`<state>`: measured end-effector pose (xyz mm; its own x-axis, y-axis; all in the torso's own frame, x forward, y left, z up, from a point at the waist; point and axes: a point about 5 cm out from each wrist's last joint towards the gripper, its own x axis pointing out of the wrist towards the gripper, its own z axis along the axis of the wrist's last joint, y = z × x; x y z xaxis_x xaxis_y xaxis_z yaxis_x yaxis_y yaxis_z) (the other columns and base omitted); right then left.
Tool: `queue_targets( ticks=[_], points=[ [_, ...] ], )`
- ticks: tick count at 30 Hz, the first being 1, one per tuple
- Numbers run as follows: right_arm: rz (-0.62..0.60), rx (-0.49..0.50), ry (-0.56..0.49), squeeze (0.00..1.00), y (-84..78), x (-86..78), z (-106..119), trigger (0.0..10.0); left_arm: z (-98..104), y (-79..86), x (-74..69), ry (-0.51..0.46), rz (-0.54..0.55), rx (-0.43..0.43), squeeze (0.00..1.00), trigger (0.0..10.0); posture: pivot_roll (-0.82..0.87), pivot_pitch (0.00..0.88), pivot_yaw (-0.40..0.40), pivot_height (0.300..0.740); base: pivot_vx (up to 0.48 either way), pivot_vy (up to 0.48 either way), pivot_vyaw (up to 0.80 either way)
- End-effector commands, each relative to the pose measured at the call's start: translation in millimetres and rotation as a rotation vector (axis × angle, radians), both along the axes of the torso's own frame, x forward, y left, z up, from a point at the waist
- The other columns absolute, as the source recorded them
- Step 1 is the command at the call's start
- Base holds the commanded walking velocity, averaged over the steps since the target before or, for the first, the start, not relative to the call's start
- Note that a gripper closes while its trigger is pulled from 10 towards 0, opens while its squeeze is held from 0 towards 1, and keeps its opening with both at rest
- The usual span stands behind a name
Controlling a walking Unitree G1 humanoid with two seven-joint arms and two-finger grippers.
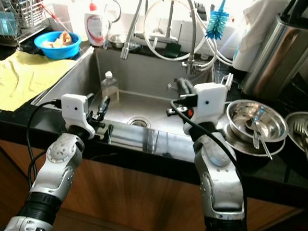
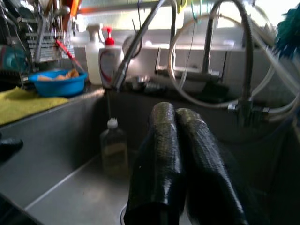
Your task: Kitchen organization
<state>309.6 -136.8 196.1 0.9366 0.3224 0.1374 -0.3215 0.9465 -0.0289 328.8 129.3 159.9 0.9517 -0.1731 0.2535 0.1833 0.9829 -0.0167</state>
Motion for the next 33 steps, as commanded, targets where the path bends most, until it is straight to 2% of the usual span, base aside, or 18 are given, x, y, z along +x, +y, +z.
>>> queue_targets(
  ticks=[1,7,9,16,21,22,23,24,25,27,28,33],
  points=[
    [0.035,0.014,0.021,0.00,-1.1,9.1,-1.3,10.0,0.9,-1.1,2.2,0.000,-0.010,-0.008,0.00,10.0,-0.13,0.000,-0.020,0.740,0.000,0.000,0.00],
    [0.012,0.015,0.076,0.00,-9.3,23.8,-14.9,10.0,-0.6,-3.3,1.8,0.005,-0.018,-0.010,0.00,10.0,-0.12,0.000,-0.024,0.740,0.000,0.000,0.00],
    [0.012,0.045,0.092,0.00,-11.3,28.3,-18.2,10.0,-0.7,-3.9,1.5,0.004,-0.022,-0.010,0.00,10.0,-0.12,0.000,-0.024,0.740,0.000,0.000,0.00],
    [-0.018,0.096,0.147,0.00,-17.9,33.4,-31.5,10.0,-1.6,-5.7,0.6,0.008,-0.034,-0.006,0.00,10.0,-0.11,0.000,-0.025,0.740,0.000,0.000,0.00],
    [-0.011,0.086,0.161,0.00,-17.0,34.2,-36.7,10.0,-1.8,-6.2,-0.1,0.008,-0.038,-0.006,0.00,10.0,-0.11,0.000,-0.024,0.740,0.000,0.000,0.00],
    [-0.012,0.087,0.160,0.05,-16.7,34.2,-37.0,10.0,-1.9,-6.3,-0.2,0.008,-0.039,-0.006,0.00,10.0,-0.11,0.000,-0.024,0.740,0.000,0.000,0.00],
    [-0.019,0.086,0.159,0.63,-16.8,34.8,-37.3,10.0,-1.6,-6.4,-0.1,0.008,-0.040,-0.005,0.00,10.0,-0.11,0.000,-0.025,0.740,0.000,0.000,0.00],
    [-0.024,0.084,0.158,0.63,-17.1,35.1,-37.3,10.0,-1.3,-6.5,0.0,0.008,-0.041,-0.005,0.00,10.0,-0.11,0.000,-0.025,0.740,0.000,0.000,0.00],
    [-0.027,0.086,0.156,0.85,-17.2,35.5,-36.9,10.0,-0.7,-6.4,0.2,0.006,-0.041,-0.004,0.00,10.0,-0.11,0.000,-0.025,0.740,0.000,0.000,0.00],
    [-0.029,0.089,0.154,0.85,-17.2,35.9,-36.3,10.0,0.1,-6.3,0.5,0.005,-0.041,-0.003,0.00,10.0,-0.11,0.000,-0.025,0.740,0.000,0.000,0.00],
    [-0.032,0.090,0.152,0.96,-17.5,35.9,-36.4,10.0,0.2,-5.5,0.7,0.005,-0.038,-0.003,0.00,10.0,-0.10,0.000,-0.027,0.740,0.000,0.000,0.00],
    [-0.037,0.090,0.148,0.95,-17.8,34.5,-35.9,10.0,-0.3,-3.9,-0.2,0.009,-0.033,-0.002,0.00,10.0,-0.10,0.000,-0.024,0.740,0.000,0.000,0.00]
  ],
)
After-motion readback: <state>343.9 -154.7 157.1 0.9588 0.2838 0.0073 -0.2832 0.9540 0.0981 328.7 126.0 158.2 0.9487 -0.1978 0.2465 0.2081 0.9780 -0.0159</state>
